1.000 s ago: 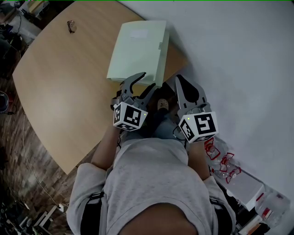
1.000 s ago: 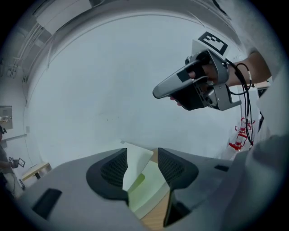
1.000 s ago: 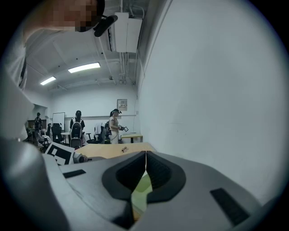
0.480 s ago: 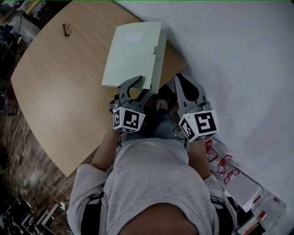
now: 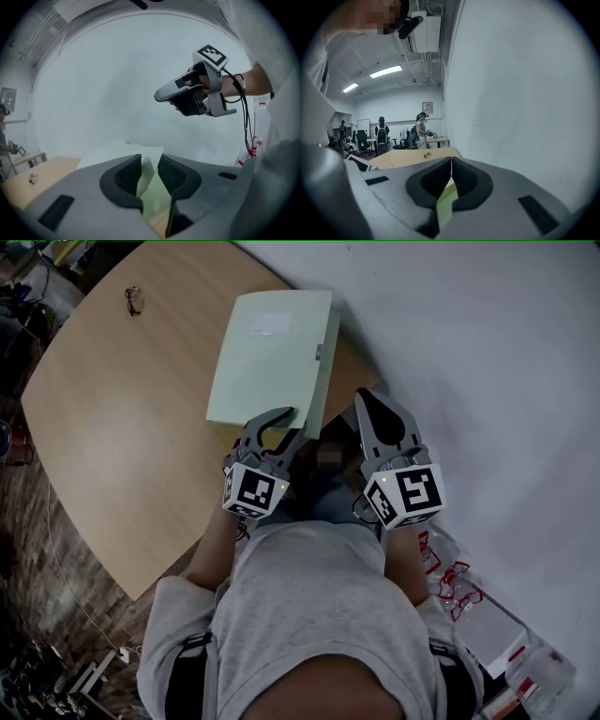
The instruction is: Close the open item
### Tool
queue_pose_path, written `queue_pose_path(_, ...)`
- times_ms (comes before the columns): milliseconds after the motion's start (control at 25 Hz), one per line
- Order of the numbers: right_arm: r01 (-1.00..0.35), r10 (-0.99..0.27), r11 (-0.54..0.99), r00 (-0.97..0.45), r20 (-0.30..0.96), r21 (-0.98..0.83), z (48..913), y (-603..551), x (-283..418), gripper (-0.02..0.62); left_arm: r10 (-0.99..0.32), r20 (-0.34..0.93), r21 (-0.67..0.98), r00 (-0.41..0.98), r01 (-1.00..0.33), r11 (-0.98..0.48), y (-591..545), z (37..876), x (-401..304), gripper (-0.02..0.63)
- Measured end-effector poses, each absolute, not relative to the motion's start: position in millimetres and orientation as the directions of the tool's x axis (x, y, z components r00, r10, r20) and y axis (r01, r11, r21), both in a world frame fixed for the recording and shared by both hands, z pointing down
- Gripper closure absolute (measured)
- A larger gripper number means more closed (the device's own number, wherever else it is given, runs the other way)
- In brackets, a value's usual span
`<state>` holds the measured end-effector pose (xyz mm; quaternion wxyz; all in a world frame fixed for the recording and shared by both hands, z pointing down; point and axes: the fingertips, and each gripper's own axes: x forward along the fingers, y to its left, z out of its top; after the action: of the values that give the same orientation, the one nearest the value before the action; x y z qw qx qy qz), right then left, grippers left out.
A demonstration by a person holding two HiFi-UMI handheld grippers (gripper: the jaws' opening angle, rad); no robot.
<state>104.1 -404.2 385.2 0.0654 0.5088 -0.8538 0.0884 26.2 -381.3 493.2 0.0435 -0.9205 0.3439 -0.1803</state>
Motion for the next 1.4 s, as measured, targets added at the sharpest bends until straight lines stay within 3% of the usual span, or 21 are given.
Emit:
queue_pose_path(160, -0.874, -0.852, 0.477, -0.485, 0.199, -0.086, 382, -410, 106, 0.584, -0.599, 0.374, -0.093, 0.708, -0.614, -0.784, -384, 502, 31, 0.505)
queue_pose_path(520, -0.867, -0.845, 0.49, -0.498, 0.195, -0.093, 386, -421, 122, 0.584, -0.555, 0.525, -0.089, 0.645, -0.607, -0.789, -388, 537, 49, 0.548)
queue_pose_path(1400, -0.829, -0.807, 0.544, -0.559, 0.188, -0.13, 393, -439, 128, 0.584, -0.348, 0.757, -0.05, 0.553, -0.482, -0.875, -383, 575, 60, 0.544)
